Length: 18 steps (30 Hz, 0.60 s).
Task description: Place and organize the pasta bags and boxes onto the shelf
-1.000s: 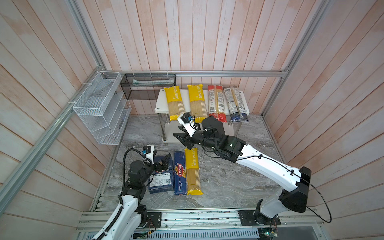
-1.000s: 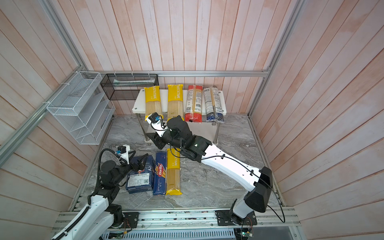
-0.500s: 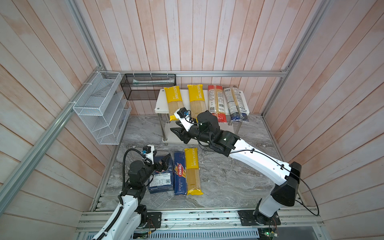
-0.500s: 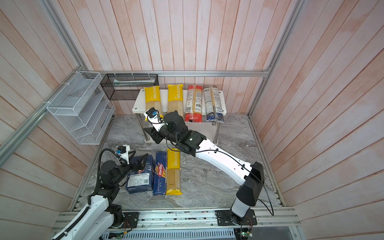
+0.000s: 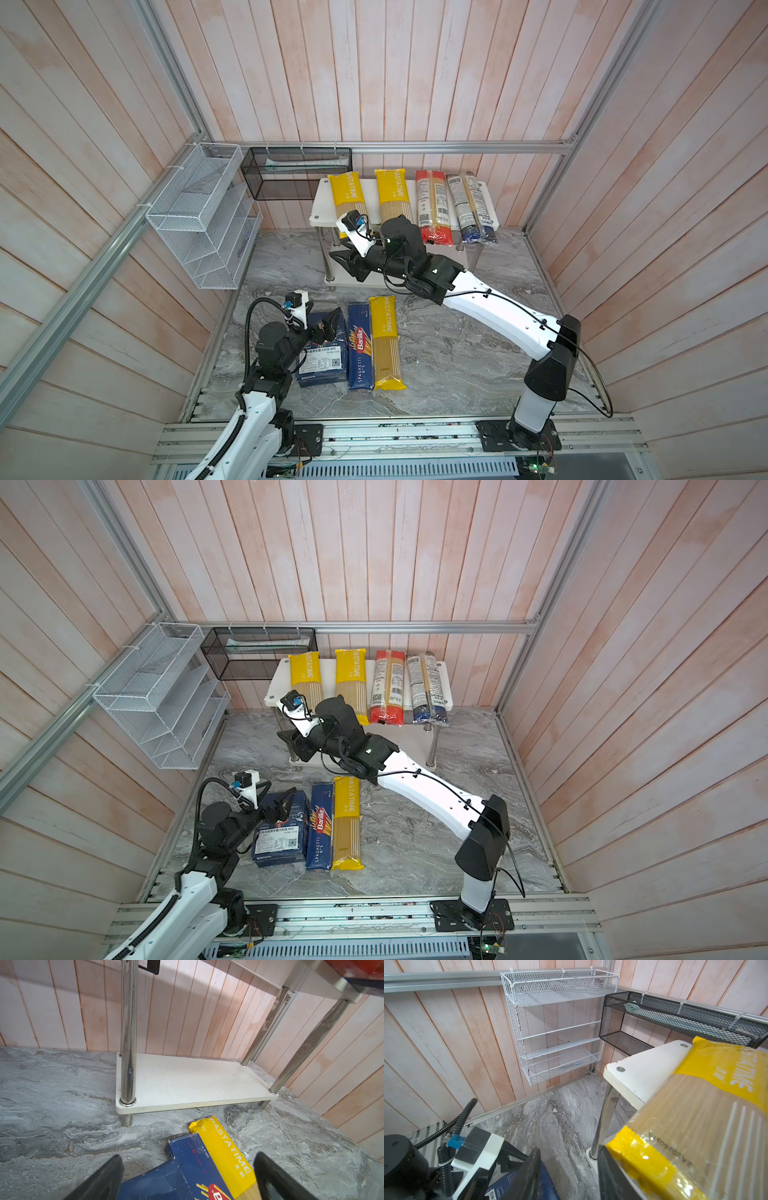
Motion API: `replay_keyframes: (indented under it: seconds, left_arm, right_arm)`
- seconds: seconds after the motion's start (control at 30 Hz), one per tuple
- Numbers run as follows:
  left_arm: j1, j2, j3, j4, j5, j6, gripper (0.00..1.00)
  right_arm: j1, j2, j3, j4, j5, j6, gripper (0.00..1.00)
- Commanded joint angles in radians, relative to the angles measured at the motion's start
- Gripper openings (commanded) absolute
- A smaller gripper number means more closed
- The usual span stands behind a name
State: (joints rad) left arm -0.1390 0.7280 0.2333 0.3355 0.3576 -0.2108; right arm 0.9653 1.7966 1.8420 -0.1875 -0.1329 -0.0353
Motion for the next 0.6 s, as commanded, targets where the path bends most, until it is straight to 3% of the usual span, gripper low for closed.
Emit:
replay_keyframes:
  seconds: [0.0, 0.57]
  left_arm:
    - [0.004, -0.005, -0.011, 0.003, -0.009, -0.003, 1.0]
    - [0.004, -0.006, -0.012, 0.002, -0.016, -0.004, 1.0]
  right_arm:
    - [-0.005, 0.026, 0.05, -0.019, -0.012, -0.016, 0.44]
    - [-0.007, 0.161, 0.166, -0.021, -0.015, -0.023, 0.44]
